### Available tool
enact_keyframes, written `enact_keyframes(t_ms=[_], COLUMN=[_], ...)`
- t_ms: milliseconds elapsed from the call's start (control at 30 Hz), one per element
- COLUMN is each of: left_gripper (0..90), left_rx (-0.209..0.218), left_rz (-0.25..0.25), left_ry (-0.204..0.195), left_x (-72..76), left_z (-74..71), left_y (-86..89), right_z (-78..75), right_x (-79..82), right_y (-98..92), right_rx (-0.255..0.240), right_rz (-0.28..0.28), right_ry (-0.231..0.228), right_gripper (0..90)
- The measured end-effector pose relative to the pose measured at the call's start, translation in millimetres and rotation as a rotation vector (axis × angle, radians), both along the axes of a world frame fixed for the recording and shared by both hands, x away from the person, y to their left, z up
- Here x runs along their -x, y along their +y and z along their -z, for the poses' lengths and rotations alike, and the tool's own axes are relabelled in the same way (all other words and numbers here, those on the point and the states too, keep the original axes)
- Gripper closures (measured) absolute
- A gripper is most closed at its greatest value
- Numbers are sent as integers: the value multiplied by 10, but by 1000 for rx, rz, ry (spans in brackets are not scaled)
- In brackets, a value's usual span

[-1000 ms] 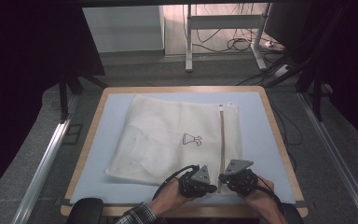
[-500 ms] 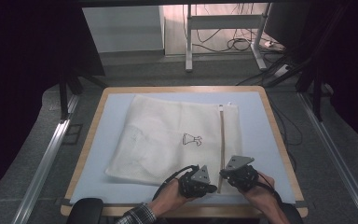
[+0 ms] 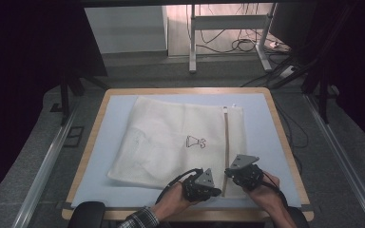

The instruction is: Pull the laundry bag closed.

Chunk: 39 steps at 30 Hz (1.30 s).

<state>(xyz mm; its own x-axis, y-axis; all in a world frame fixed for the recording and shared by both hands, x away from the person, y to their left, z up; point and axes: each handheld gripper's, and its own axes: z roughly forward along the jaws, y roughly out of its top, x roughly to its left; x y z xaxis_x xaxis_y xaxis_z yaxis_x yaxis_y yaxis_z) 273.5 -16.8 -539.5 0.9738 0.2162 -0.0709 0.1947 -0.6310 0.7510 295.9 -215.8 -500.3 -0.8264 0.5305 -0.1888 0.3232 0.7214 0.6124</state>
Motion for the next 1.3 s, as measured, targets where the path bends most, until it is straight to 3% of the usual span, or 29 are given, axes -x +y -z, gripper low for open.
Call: enact_keyframes(t_ms=[1300], left_gripper=[898], left_rx=[13], left_rz=[-9], left_ry=[-2], left_x=[19], left_z=[6], left_y=[-10], right_z=[-8], right_x=[-244], right_y=[29], right_rx=[41], right_rz=[38], right_ry=[-46], right_gripper=[861])
